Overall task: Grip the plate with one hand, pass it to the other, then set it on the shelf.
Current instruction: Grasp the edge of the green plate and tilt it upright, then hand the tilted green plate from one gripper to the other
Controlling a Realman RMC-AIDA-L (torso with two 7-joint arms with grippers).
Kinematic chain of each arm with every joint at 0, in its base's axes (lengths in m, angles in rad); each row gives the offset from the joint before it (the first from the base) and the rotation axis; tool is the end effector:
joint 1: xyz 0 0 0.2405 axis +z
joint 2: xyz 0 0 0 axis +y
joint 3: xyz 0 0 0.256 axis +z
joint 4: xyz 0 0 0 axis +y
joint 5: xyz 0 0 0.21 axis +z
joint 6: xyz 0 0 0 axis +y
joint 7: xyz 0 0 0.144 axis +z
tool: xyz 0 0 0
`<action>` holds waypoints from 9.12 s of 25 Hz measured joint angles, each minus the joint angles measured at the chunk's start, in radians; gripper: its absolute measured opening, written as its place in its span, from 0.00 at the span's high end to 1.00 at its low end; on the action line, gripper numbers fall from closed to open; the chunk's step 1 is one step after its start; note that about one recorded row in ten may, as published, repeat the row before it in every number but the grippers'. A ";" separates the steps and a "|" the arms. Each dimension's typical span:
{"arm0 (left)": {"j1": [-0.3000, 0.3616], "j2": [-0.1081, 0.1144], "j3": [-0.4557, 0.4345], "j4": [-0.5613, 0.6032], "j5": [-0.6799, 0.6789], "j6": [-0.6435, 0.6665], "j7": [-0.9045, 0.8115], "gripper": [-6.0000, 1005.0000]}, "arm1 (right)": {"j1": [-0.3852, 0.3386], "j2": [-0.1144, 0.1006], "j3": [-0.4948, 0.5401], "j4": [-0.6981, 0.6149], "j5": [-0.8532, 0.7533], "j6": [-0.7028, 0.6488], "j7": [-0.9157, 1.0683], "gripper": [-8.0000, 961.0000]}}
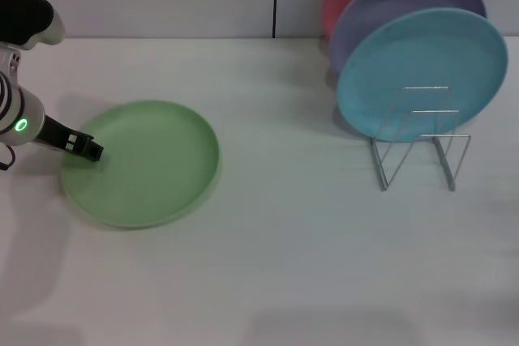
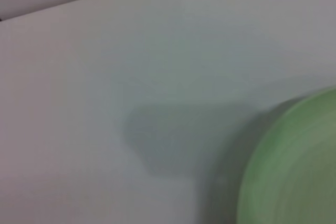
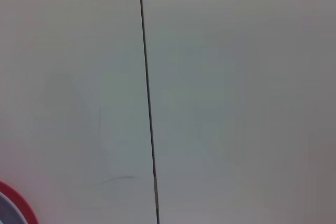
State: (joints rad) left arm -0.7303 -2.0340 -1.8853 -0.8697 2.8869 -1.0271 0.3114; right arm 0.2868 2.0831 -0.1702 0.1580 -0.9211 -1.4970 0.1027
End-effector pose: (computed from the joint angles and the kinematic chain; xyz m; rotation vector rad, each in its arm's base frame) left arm -0.2628 0.4275 0.0159 -2.0188 -1.1442 0.4247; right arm 0.3878 0.2409 0.0285 -1.1477 0.5879 0.6373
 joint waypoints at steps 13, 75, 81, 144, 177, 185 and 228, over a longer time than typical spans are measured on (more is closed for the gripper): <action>-0.001 0.000 0.005 0.003 0.000 -0.001 0.002 0.42 | 0.002 0.000 0.000 0.000 -0.001 0.000 0.000 0.13; 0.066 -0.024 -0.040 -0.263 -0.134 -0.095 0.172 0.95 | -0.004 -0.016 0.000 -0.057 -0.222 -0.233 0.193 0.13; 0.081 -0.026 -0.035 -0.295 -0.147 -0.095 0.172 0.96 | 0.030 -0.008 0.000 -0.156 -0.302 -0.286 0.271 0.13; 0.280 -0.031 0.113 -0.467 -0.428 0.161 0.303 0.96 | 0.366 -0.115 -0.456 -1.613 -1.221 -0.243 2.256 0.13; 0.311 -0.028 0.126 -0.564 -0.471 0.132 0.311 0.96 | 0.543 -0.119 -0.664 -1.348 -1.355 -0.031 2.312 0.13; 0.309 -0.029 0.126 -0.564 -0.476 0.129 0.311 0.96 | 0.607 -0.120 -0.705 -1.204 -1.376 0.031 2.309 0.13; 0.305 -0.026 0.149 -0.574 -0.511 0.120 0.313 0.96 | 0.763 -0.084 -0.793 -0.916 -1.394 0.303 2.230 0.13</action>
State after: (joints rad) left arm -0.4253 -2.0601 -1.7364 -1.4441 2.3760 -0.9069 0.6244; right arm 1.0500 1.9989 -0.9634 -0.7582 -2.3147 -1.1941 2.3322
